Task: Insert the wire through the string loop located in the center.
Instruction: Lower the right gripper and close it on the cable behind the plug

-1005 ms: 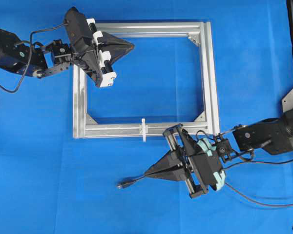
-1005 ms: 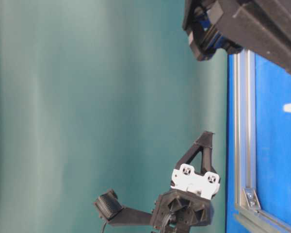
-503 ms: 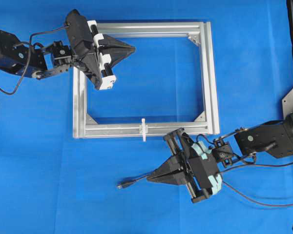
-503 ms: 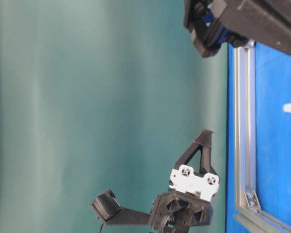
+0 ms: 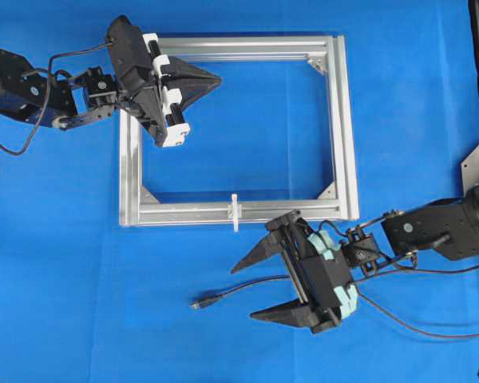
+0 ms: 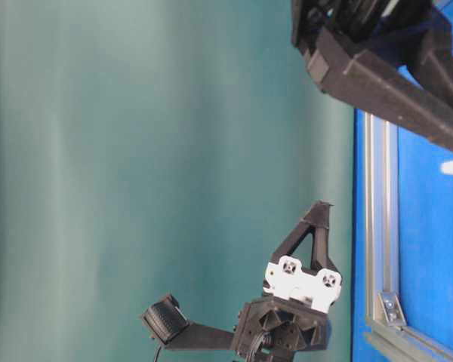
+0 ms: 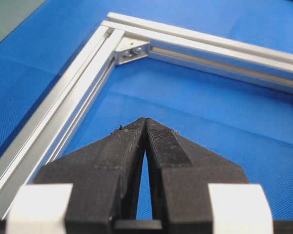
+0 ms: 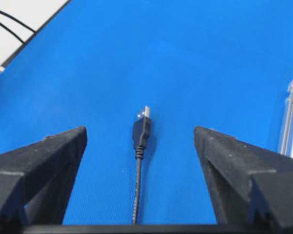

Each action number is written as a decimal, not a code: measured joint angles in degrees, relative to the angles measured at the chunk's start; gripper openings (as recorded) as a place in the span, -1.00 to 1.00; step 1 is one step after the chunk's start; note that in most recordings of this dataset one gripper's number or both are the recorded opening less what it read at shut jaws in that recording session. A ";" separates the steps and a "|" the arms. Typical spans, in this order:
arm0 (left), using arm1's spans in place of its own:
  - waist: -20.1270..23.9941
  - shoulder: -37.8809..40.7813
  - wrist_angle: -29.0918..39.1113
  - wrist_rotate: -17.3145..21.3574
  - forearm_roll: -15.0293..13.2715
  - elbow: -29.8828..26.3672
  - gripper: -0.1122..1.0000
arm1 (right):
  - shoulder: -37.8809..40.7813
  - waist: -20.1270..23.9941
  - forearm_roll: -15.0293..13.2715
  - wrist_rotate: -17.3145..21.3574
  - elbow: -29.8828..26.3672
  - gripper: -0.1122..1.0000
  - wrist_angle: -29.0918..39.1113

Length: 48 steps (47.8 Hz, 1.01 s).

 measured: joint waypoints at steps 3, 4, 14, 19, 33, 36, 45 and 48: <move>-0.09 0.00 0.00 -0.09 0.00 0.00 -0.80 | 1.05 0.09 0.18 0.00 -0.44 0.62 0.35; -0.09 0.00 0.00 0.00 0.00 0.00 -0.80 | 1.58 0.00 0.26 0.00 -0.62 0.62 0.35; 0.18 0.00 0.00 0.00 0.00 0.00 -0.80 | 5.71 0.18 1.58 0.09 -1.93 0.62 0.44; 0.18 -0.09 0.00 0.09 0.09 0.00 -0.80 | 8.35 0.26 2.46 0.09 -2.72 0.61 0.53; 0.26 0.00 0.00 0.09 0.00 0.00 -0.80 | 13.01 0.26 4.39 0.18 -4.57 0.60 0.44; 0.35 0.00 0.00 0.09 0.09 0.00 -0.80 | 13.10 0.26 4.48 0.26 -4.66 0.60 0.44; 0.35 0.00 0.00 0.09 0.09 0.00 -0.80 | 13.10 0.26 4.48 0.18 -4.75 0.53 0.44; 0.35 0.00 0.00 0.09 0.09 0.00 -0.80 | 13.10 0.26 4.48 0.18 -4.75 0.44 0.44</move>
